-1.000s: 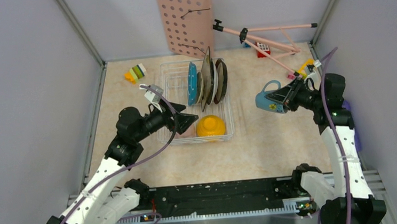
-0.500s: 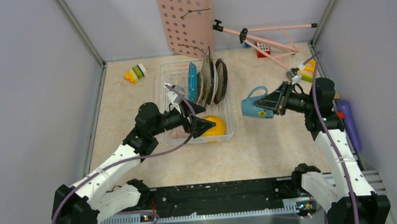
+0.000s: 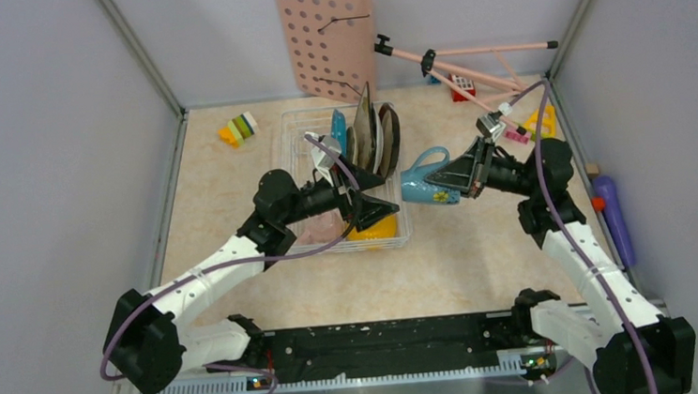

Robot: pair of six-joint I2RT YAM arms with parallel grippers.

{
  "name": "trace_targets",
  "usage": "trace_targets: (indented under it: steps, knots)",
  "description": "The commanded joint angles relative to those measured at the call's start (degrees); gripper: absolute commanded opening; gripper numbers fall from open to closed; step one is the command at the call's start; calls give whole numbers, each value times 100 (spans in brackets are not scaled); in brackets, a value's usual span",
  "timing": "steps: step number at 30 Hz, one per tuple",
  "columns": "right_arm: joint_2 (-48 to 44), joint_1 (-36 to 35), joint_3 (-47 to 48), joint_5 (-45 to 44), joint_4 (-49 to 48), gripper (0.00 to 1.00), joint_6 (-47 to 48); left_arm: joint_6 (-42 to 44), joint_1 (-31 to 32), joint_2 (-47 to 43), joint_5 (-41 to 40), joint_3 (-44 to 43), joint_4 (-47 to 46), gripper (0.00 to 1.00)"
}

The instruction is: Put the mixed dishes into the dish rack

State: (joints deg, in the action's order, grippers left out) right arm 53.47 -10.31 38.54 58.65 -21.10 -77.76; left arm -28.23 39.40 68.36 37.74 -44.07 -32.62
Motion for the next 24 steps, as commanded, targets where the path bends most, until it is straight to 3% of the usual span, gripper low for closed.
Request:
trace_targets:
  steps: [1,12,17,23,24]
  knots:
    - [206,-302,-131,-78,-1642,0,-976,-135,55,149,149,-324,-538,98]
    - [593,-839,-7,-327,-2209,0,-1347,13,95,512,406,-504,-459,95]
    - [671,-913,-36,-391,-2418,0,-1503,9,96,540,545,-518,-487,85]
    - [728,-1023,-61,-490,-2645,0,-1655,-259,104,644,801,-562,-787,85]
    - [722,-1020,-61,-507,-2646,0,-1646,-274,104,662,839,-582,-797,79]
